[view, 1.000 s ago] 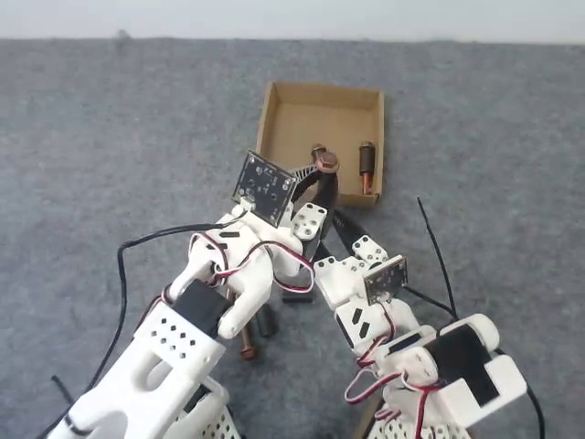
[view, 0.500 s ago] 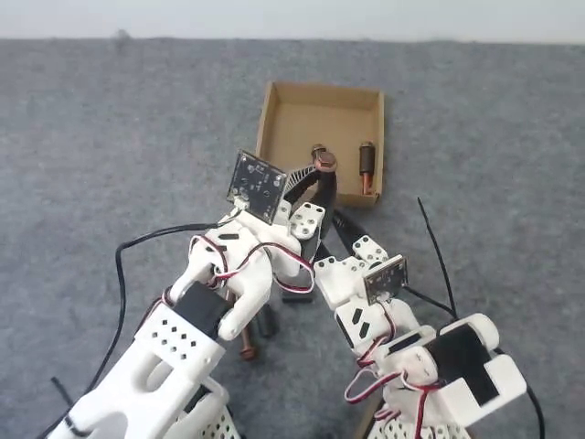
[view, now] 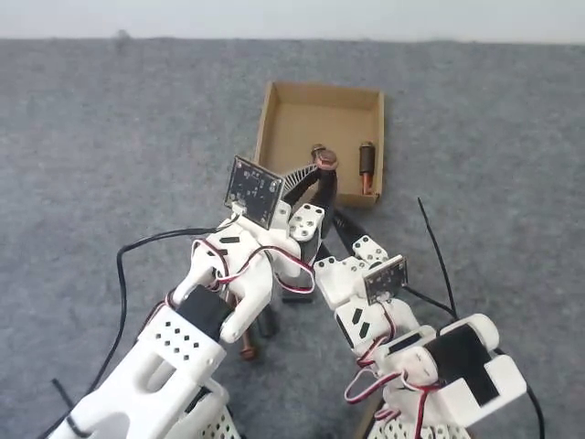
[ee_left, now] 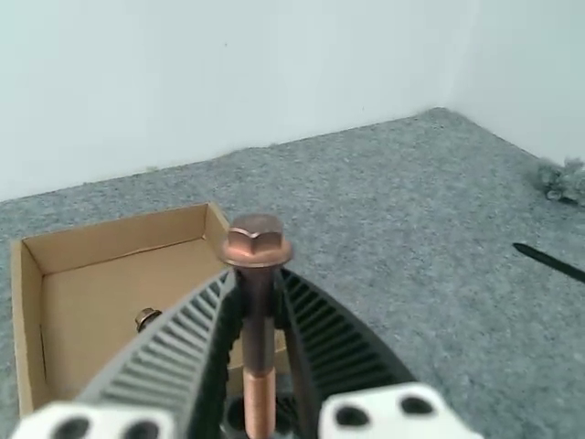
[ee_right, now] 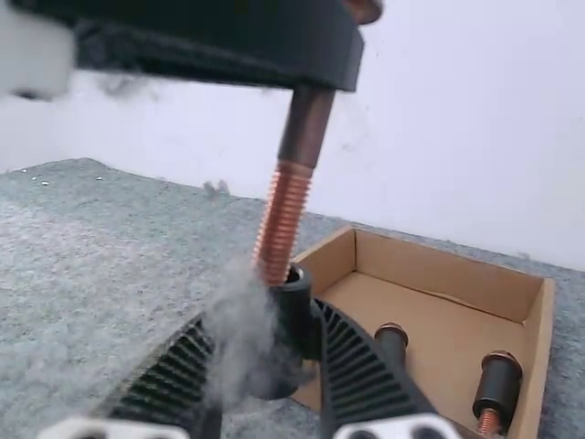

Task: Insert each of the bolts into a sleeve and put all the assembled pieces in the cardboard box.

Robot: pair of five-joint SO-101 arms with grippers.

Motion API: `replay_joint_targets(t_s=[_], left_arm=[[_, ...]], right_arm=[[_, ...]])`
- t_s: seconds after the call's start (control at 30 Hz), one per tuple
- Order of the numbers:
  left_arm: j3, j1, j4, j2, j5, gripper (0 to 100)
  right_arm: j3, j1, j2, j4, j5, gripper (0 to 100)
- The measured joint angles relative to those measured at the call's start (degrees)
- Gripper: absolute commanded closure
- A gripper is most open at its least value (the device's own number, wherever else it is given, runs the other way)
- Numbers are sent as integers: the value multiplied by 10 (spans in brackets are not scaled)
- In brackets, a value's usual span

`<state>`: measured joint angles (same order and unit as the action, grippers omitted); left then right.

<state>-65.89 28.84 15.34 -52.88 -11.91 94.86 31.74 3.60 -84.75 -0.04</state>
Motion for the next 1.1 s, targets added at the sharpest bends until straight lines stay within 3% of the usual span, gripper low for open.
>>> replay_joint_targets(t_s=[0.3, 0.5, 1.1], left_arm=[[0, -1, -2, 0, 0, 990], [-37, -26, -65, 0, -3, 990], [-54, -5, -103, 0, -1, 990]], right_arm=[[0, 0, 0, 0, 0, 992], [0, -11, 0, 0, 0, 992], [0, -11, 0, 0, 0, 992]])
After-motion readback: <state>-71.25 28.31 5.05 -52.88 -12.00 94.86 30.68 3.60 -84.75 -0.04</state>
